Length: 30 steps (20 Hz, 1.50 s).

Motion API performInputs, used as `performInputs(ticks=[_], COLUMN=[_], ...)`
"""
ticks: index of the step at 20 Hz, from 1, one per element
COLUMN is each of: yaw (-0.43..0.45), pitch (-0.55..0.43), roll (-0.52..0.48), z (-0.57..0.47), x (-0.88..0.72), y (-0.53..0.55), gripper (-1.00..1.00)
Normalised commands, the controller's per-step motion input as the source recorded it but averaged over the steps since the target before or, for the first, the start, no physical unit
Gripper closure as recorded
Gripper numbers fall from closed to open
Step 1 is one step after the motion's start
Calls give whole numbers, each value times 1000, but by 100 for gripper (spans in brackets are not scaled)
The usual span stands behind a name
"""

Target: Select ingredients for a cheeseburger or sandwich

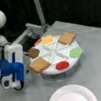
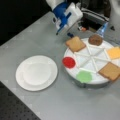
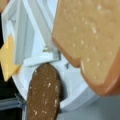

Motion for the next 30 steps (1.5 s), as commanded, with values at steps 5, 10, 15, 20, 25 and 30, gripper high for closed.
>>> performInputs(ticks=[5,10,15,20,25,30], yaw=[180,198,207,216,188,152], pitch=[-126,-151,-149,-141,-133,-133], roll=[471,383,365,345,316,302], z=[-227,-299,-295,-226,-180,-154], x=[279,316,350,359,318,245], y=[-442,-422,-381,-374,-346,-274], gripper=[-100,-100,-100,-100,-100,-100])
